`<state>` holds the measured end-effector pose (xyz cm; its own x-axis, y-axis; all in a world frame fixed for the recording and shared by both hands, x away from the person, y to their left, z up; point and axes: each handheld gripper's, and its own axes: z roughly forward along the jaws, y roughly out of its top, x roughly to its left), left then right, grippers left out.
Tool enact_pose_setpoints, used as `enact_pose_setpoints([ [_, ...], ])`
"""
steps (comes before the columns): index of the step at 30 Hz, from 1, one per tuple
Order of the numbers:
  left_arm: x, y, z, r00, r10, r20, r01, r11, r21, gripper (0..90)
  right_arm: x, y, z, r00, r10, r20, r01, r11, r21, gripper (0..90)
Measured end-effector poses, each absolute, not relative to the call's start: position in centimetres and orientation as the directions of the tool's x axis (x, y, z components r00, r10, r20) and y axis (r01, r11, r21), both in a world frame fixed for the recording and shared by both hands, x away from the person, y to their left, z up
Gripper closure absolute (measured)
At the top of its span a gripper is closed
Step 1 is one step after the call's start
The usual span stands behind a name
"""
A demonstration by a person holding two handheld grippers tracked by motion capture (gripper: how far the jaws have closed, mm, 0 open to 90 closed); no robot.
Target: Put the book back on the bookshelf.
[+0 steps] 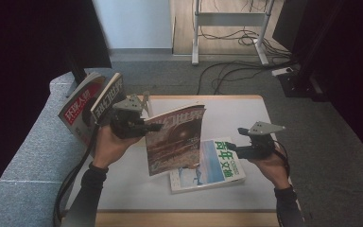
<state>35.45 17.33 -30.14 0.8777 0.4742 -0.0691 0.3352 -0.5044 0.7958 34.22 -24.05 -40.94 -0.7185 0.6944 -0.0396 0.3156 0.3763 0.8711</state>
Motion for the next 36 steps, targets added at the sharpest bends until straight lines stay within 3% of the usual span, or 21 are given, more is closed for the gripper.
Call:
enact_pose_setpoints([
  [24,34.4,20.6,-28.9,0.832,0.552,-0.056,0.365,-0.47,0.804,84.2,32.4,-27.7,-47.8,-0.569,0.822,-0.022,0.447,0.331,0.831,2.8],
  [36,33.7,22.9,-28.8,0.792,0.609,-0.045,0.387,-0.444,0.808,84.2,31.5,-29.7,-50.9,-0.492,0.871,-0.009,0.51,0.296,0.808,1.6],
])
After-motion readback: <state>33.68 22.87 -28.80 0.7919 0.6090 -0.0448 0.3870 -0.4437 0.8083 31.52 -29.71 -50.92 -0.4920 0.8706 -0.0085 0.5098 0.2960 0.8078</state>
